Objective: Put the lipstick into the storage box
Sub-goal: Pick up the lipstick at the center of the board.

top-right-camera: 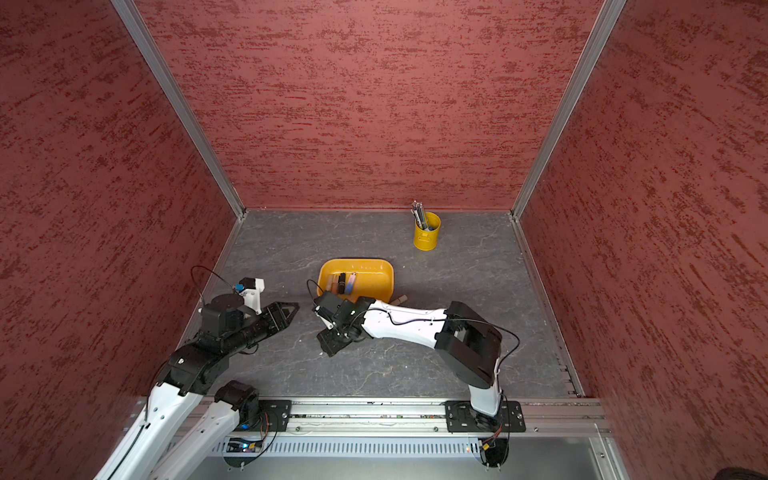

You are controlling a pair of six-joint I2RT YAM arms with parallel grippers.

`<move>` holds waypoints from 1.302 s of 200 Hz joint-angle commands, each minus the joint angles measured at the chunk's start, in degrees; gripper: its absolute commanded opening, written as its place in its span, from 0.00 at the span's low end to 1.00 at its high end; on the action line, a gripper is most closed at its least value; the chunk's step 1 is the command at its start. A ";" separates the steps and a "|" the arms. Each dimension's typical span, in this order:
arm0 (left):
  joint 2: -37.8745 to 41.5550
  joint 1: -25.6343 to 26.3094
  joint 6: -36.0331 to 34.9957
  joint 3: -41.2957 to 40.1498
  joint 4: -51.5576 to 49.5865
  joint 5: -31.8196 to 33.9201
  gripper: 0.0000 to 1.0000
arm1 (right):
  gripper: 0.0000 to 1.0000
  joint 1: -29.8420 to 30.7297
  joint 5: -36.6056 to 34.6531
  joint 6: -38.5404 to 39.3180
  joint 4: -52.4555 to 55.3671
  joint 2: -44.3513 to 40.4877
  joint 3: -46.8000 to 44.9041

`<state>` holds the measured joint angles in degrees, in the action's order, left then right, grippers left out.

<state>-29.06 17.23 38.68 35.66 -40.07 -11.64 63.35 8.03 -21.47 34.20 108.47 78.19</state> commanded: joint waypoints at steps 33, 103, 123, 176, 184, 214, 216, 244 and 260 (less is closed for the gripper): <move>1.80 -1.17 -0.38 0.78 -4.14 1.36 0.49 | 0.57 1.42 -7.22 3.52 6.15 5.70 5.54; 1.11 -1.42 -0.57 0.91 -4.13 0.31 0.50 | 0.49 1.73 -9.54 4.89 7.20 9.88 8.70; 0.88 -1.47 -0.57 0.97 -4.19 0.13 0.50 | 0.47 1.83 -9.95 5.04 6.85 10.59 9.11; 0.83 -1.58 0.52 1.08 -5.30 1.36 0.57 | 0.40 1.89 -10.26 5.44 6.72 12.52 10.26; 0.91 -1.59 0.82 1.08 -5.53 1.71 0.59 | 0.39 1.96 -10.43 5.46 6.51 12.64 10.21; 1.66 -1.59 1.46 1.30 -6.02 2.38 0.60 | 0.35 2.14 -11.57 5.70 6.41 13.26 10.35; 1.77 -1.59 1.55 1.33 -6.06 2.40 0.60 | 0.35 2.13 -11.64 5.73 6.41 13.33 10.34; 3.40 -1.69 2.81 1.52 -6.36 3.02 0.60 | 0.28 2.44 -12.35 5.84 6.32 13.51 10.36; 4.19 -1.68 3.40 1.52 -6.33 3.00 0.61 | 0.25 2.39 -12.64 5.92 6.28 13.31 10.38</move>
<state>-26.26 16.01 40.73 35.79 -45.74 -9.87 65.12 -2.83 -15.99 40.49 120.22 86.96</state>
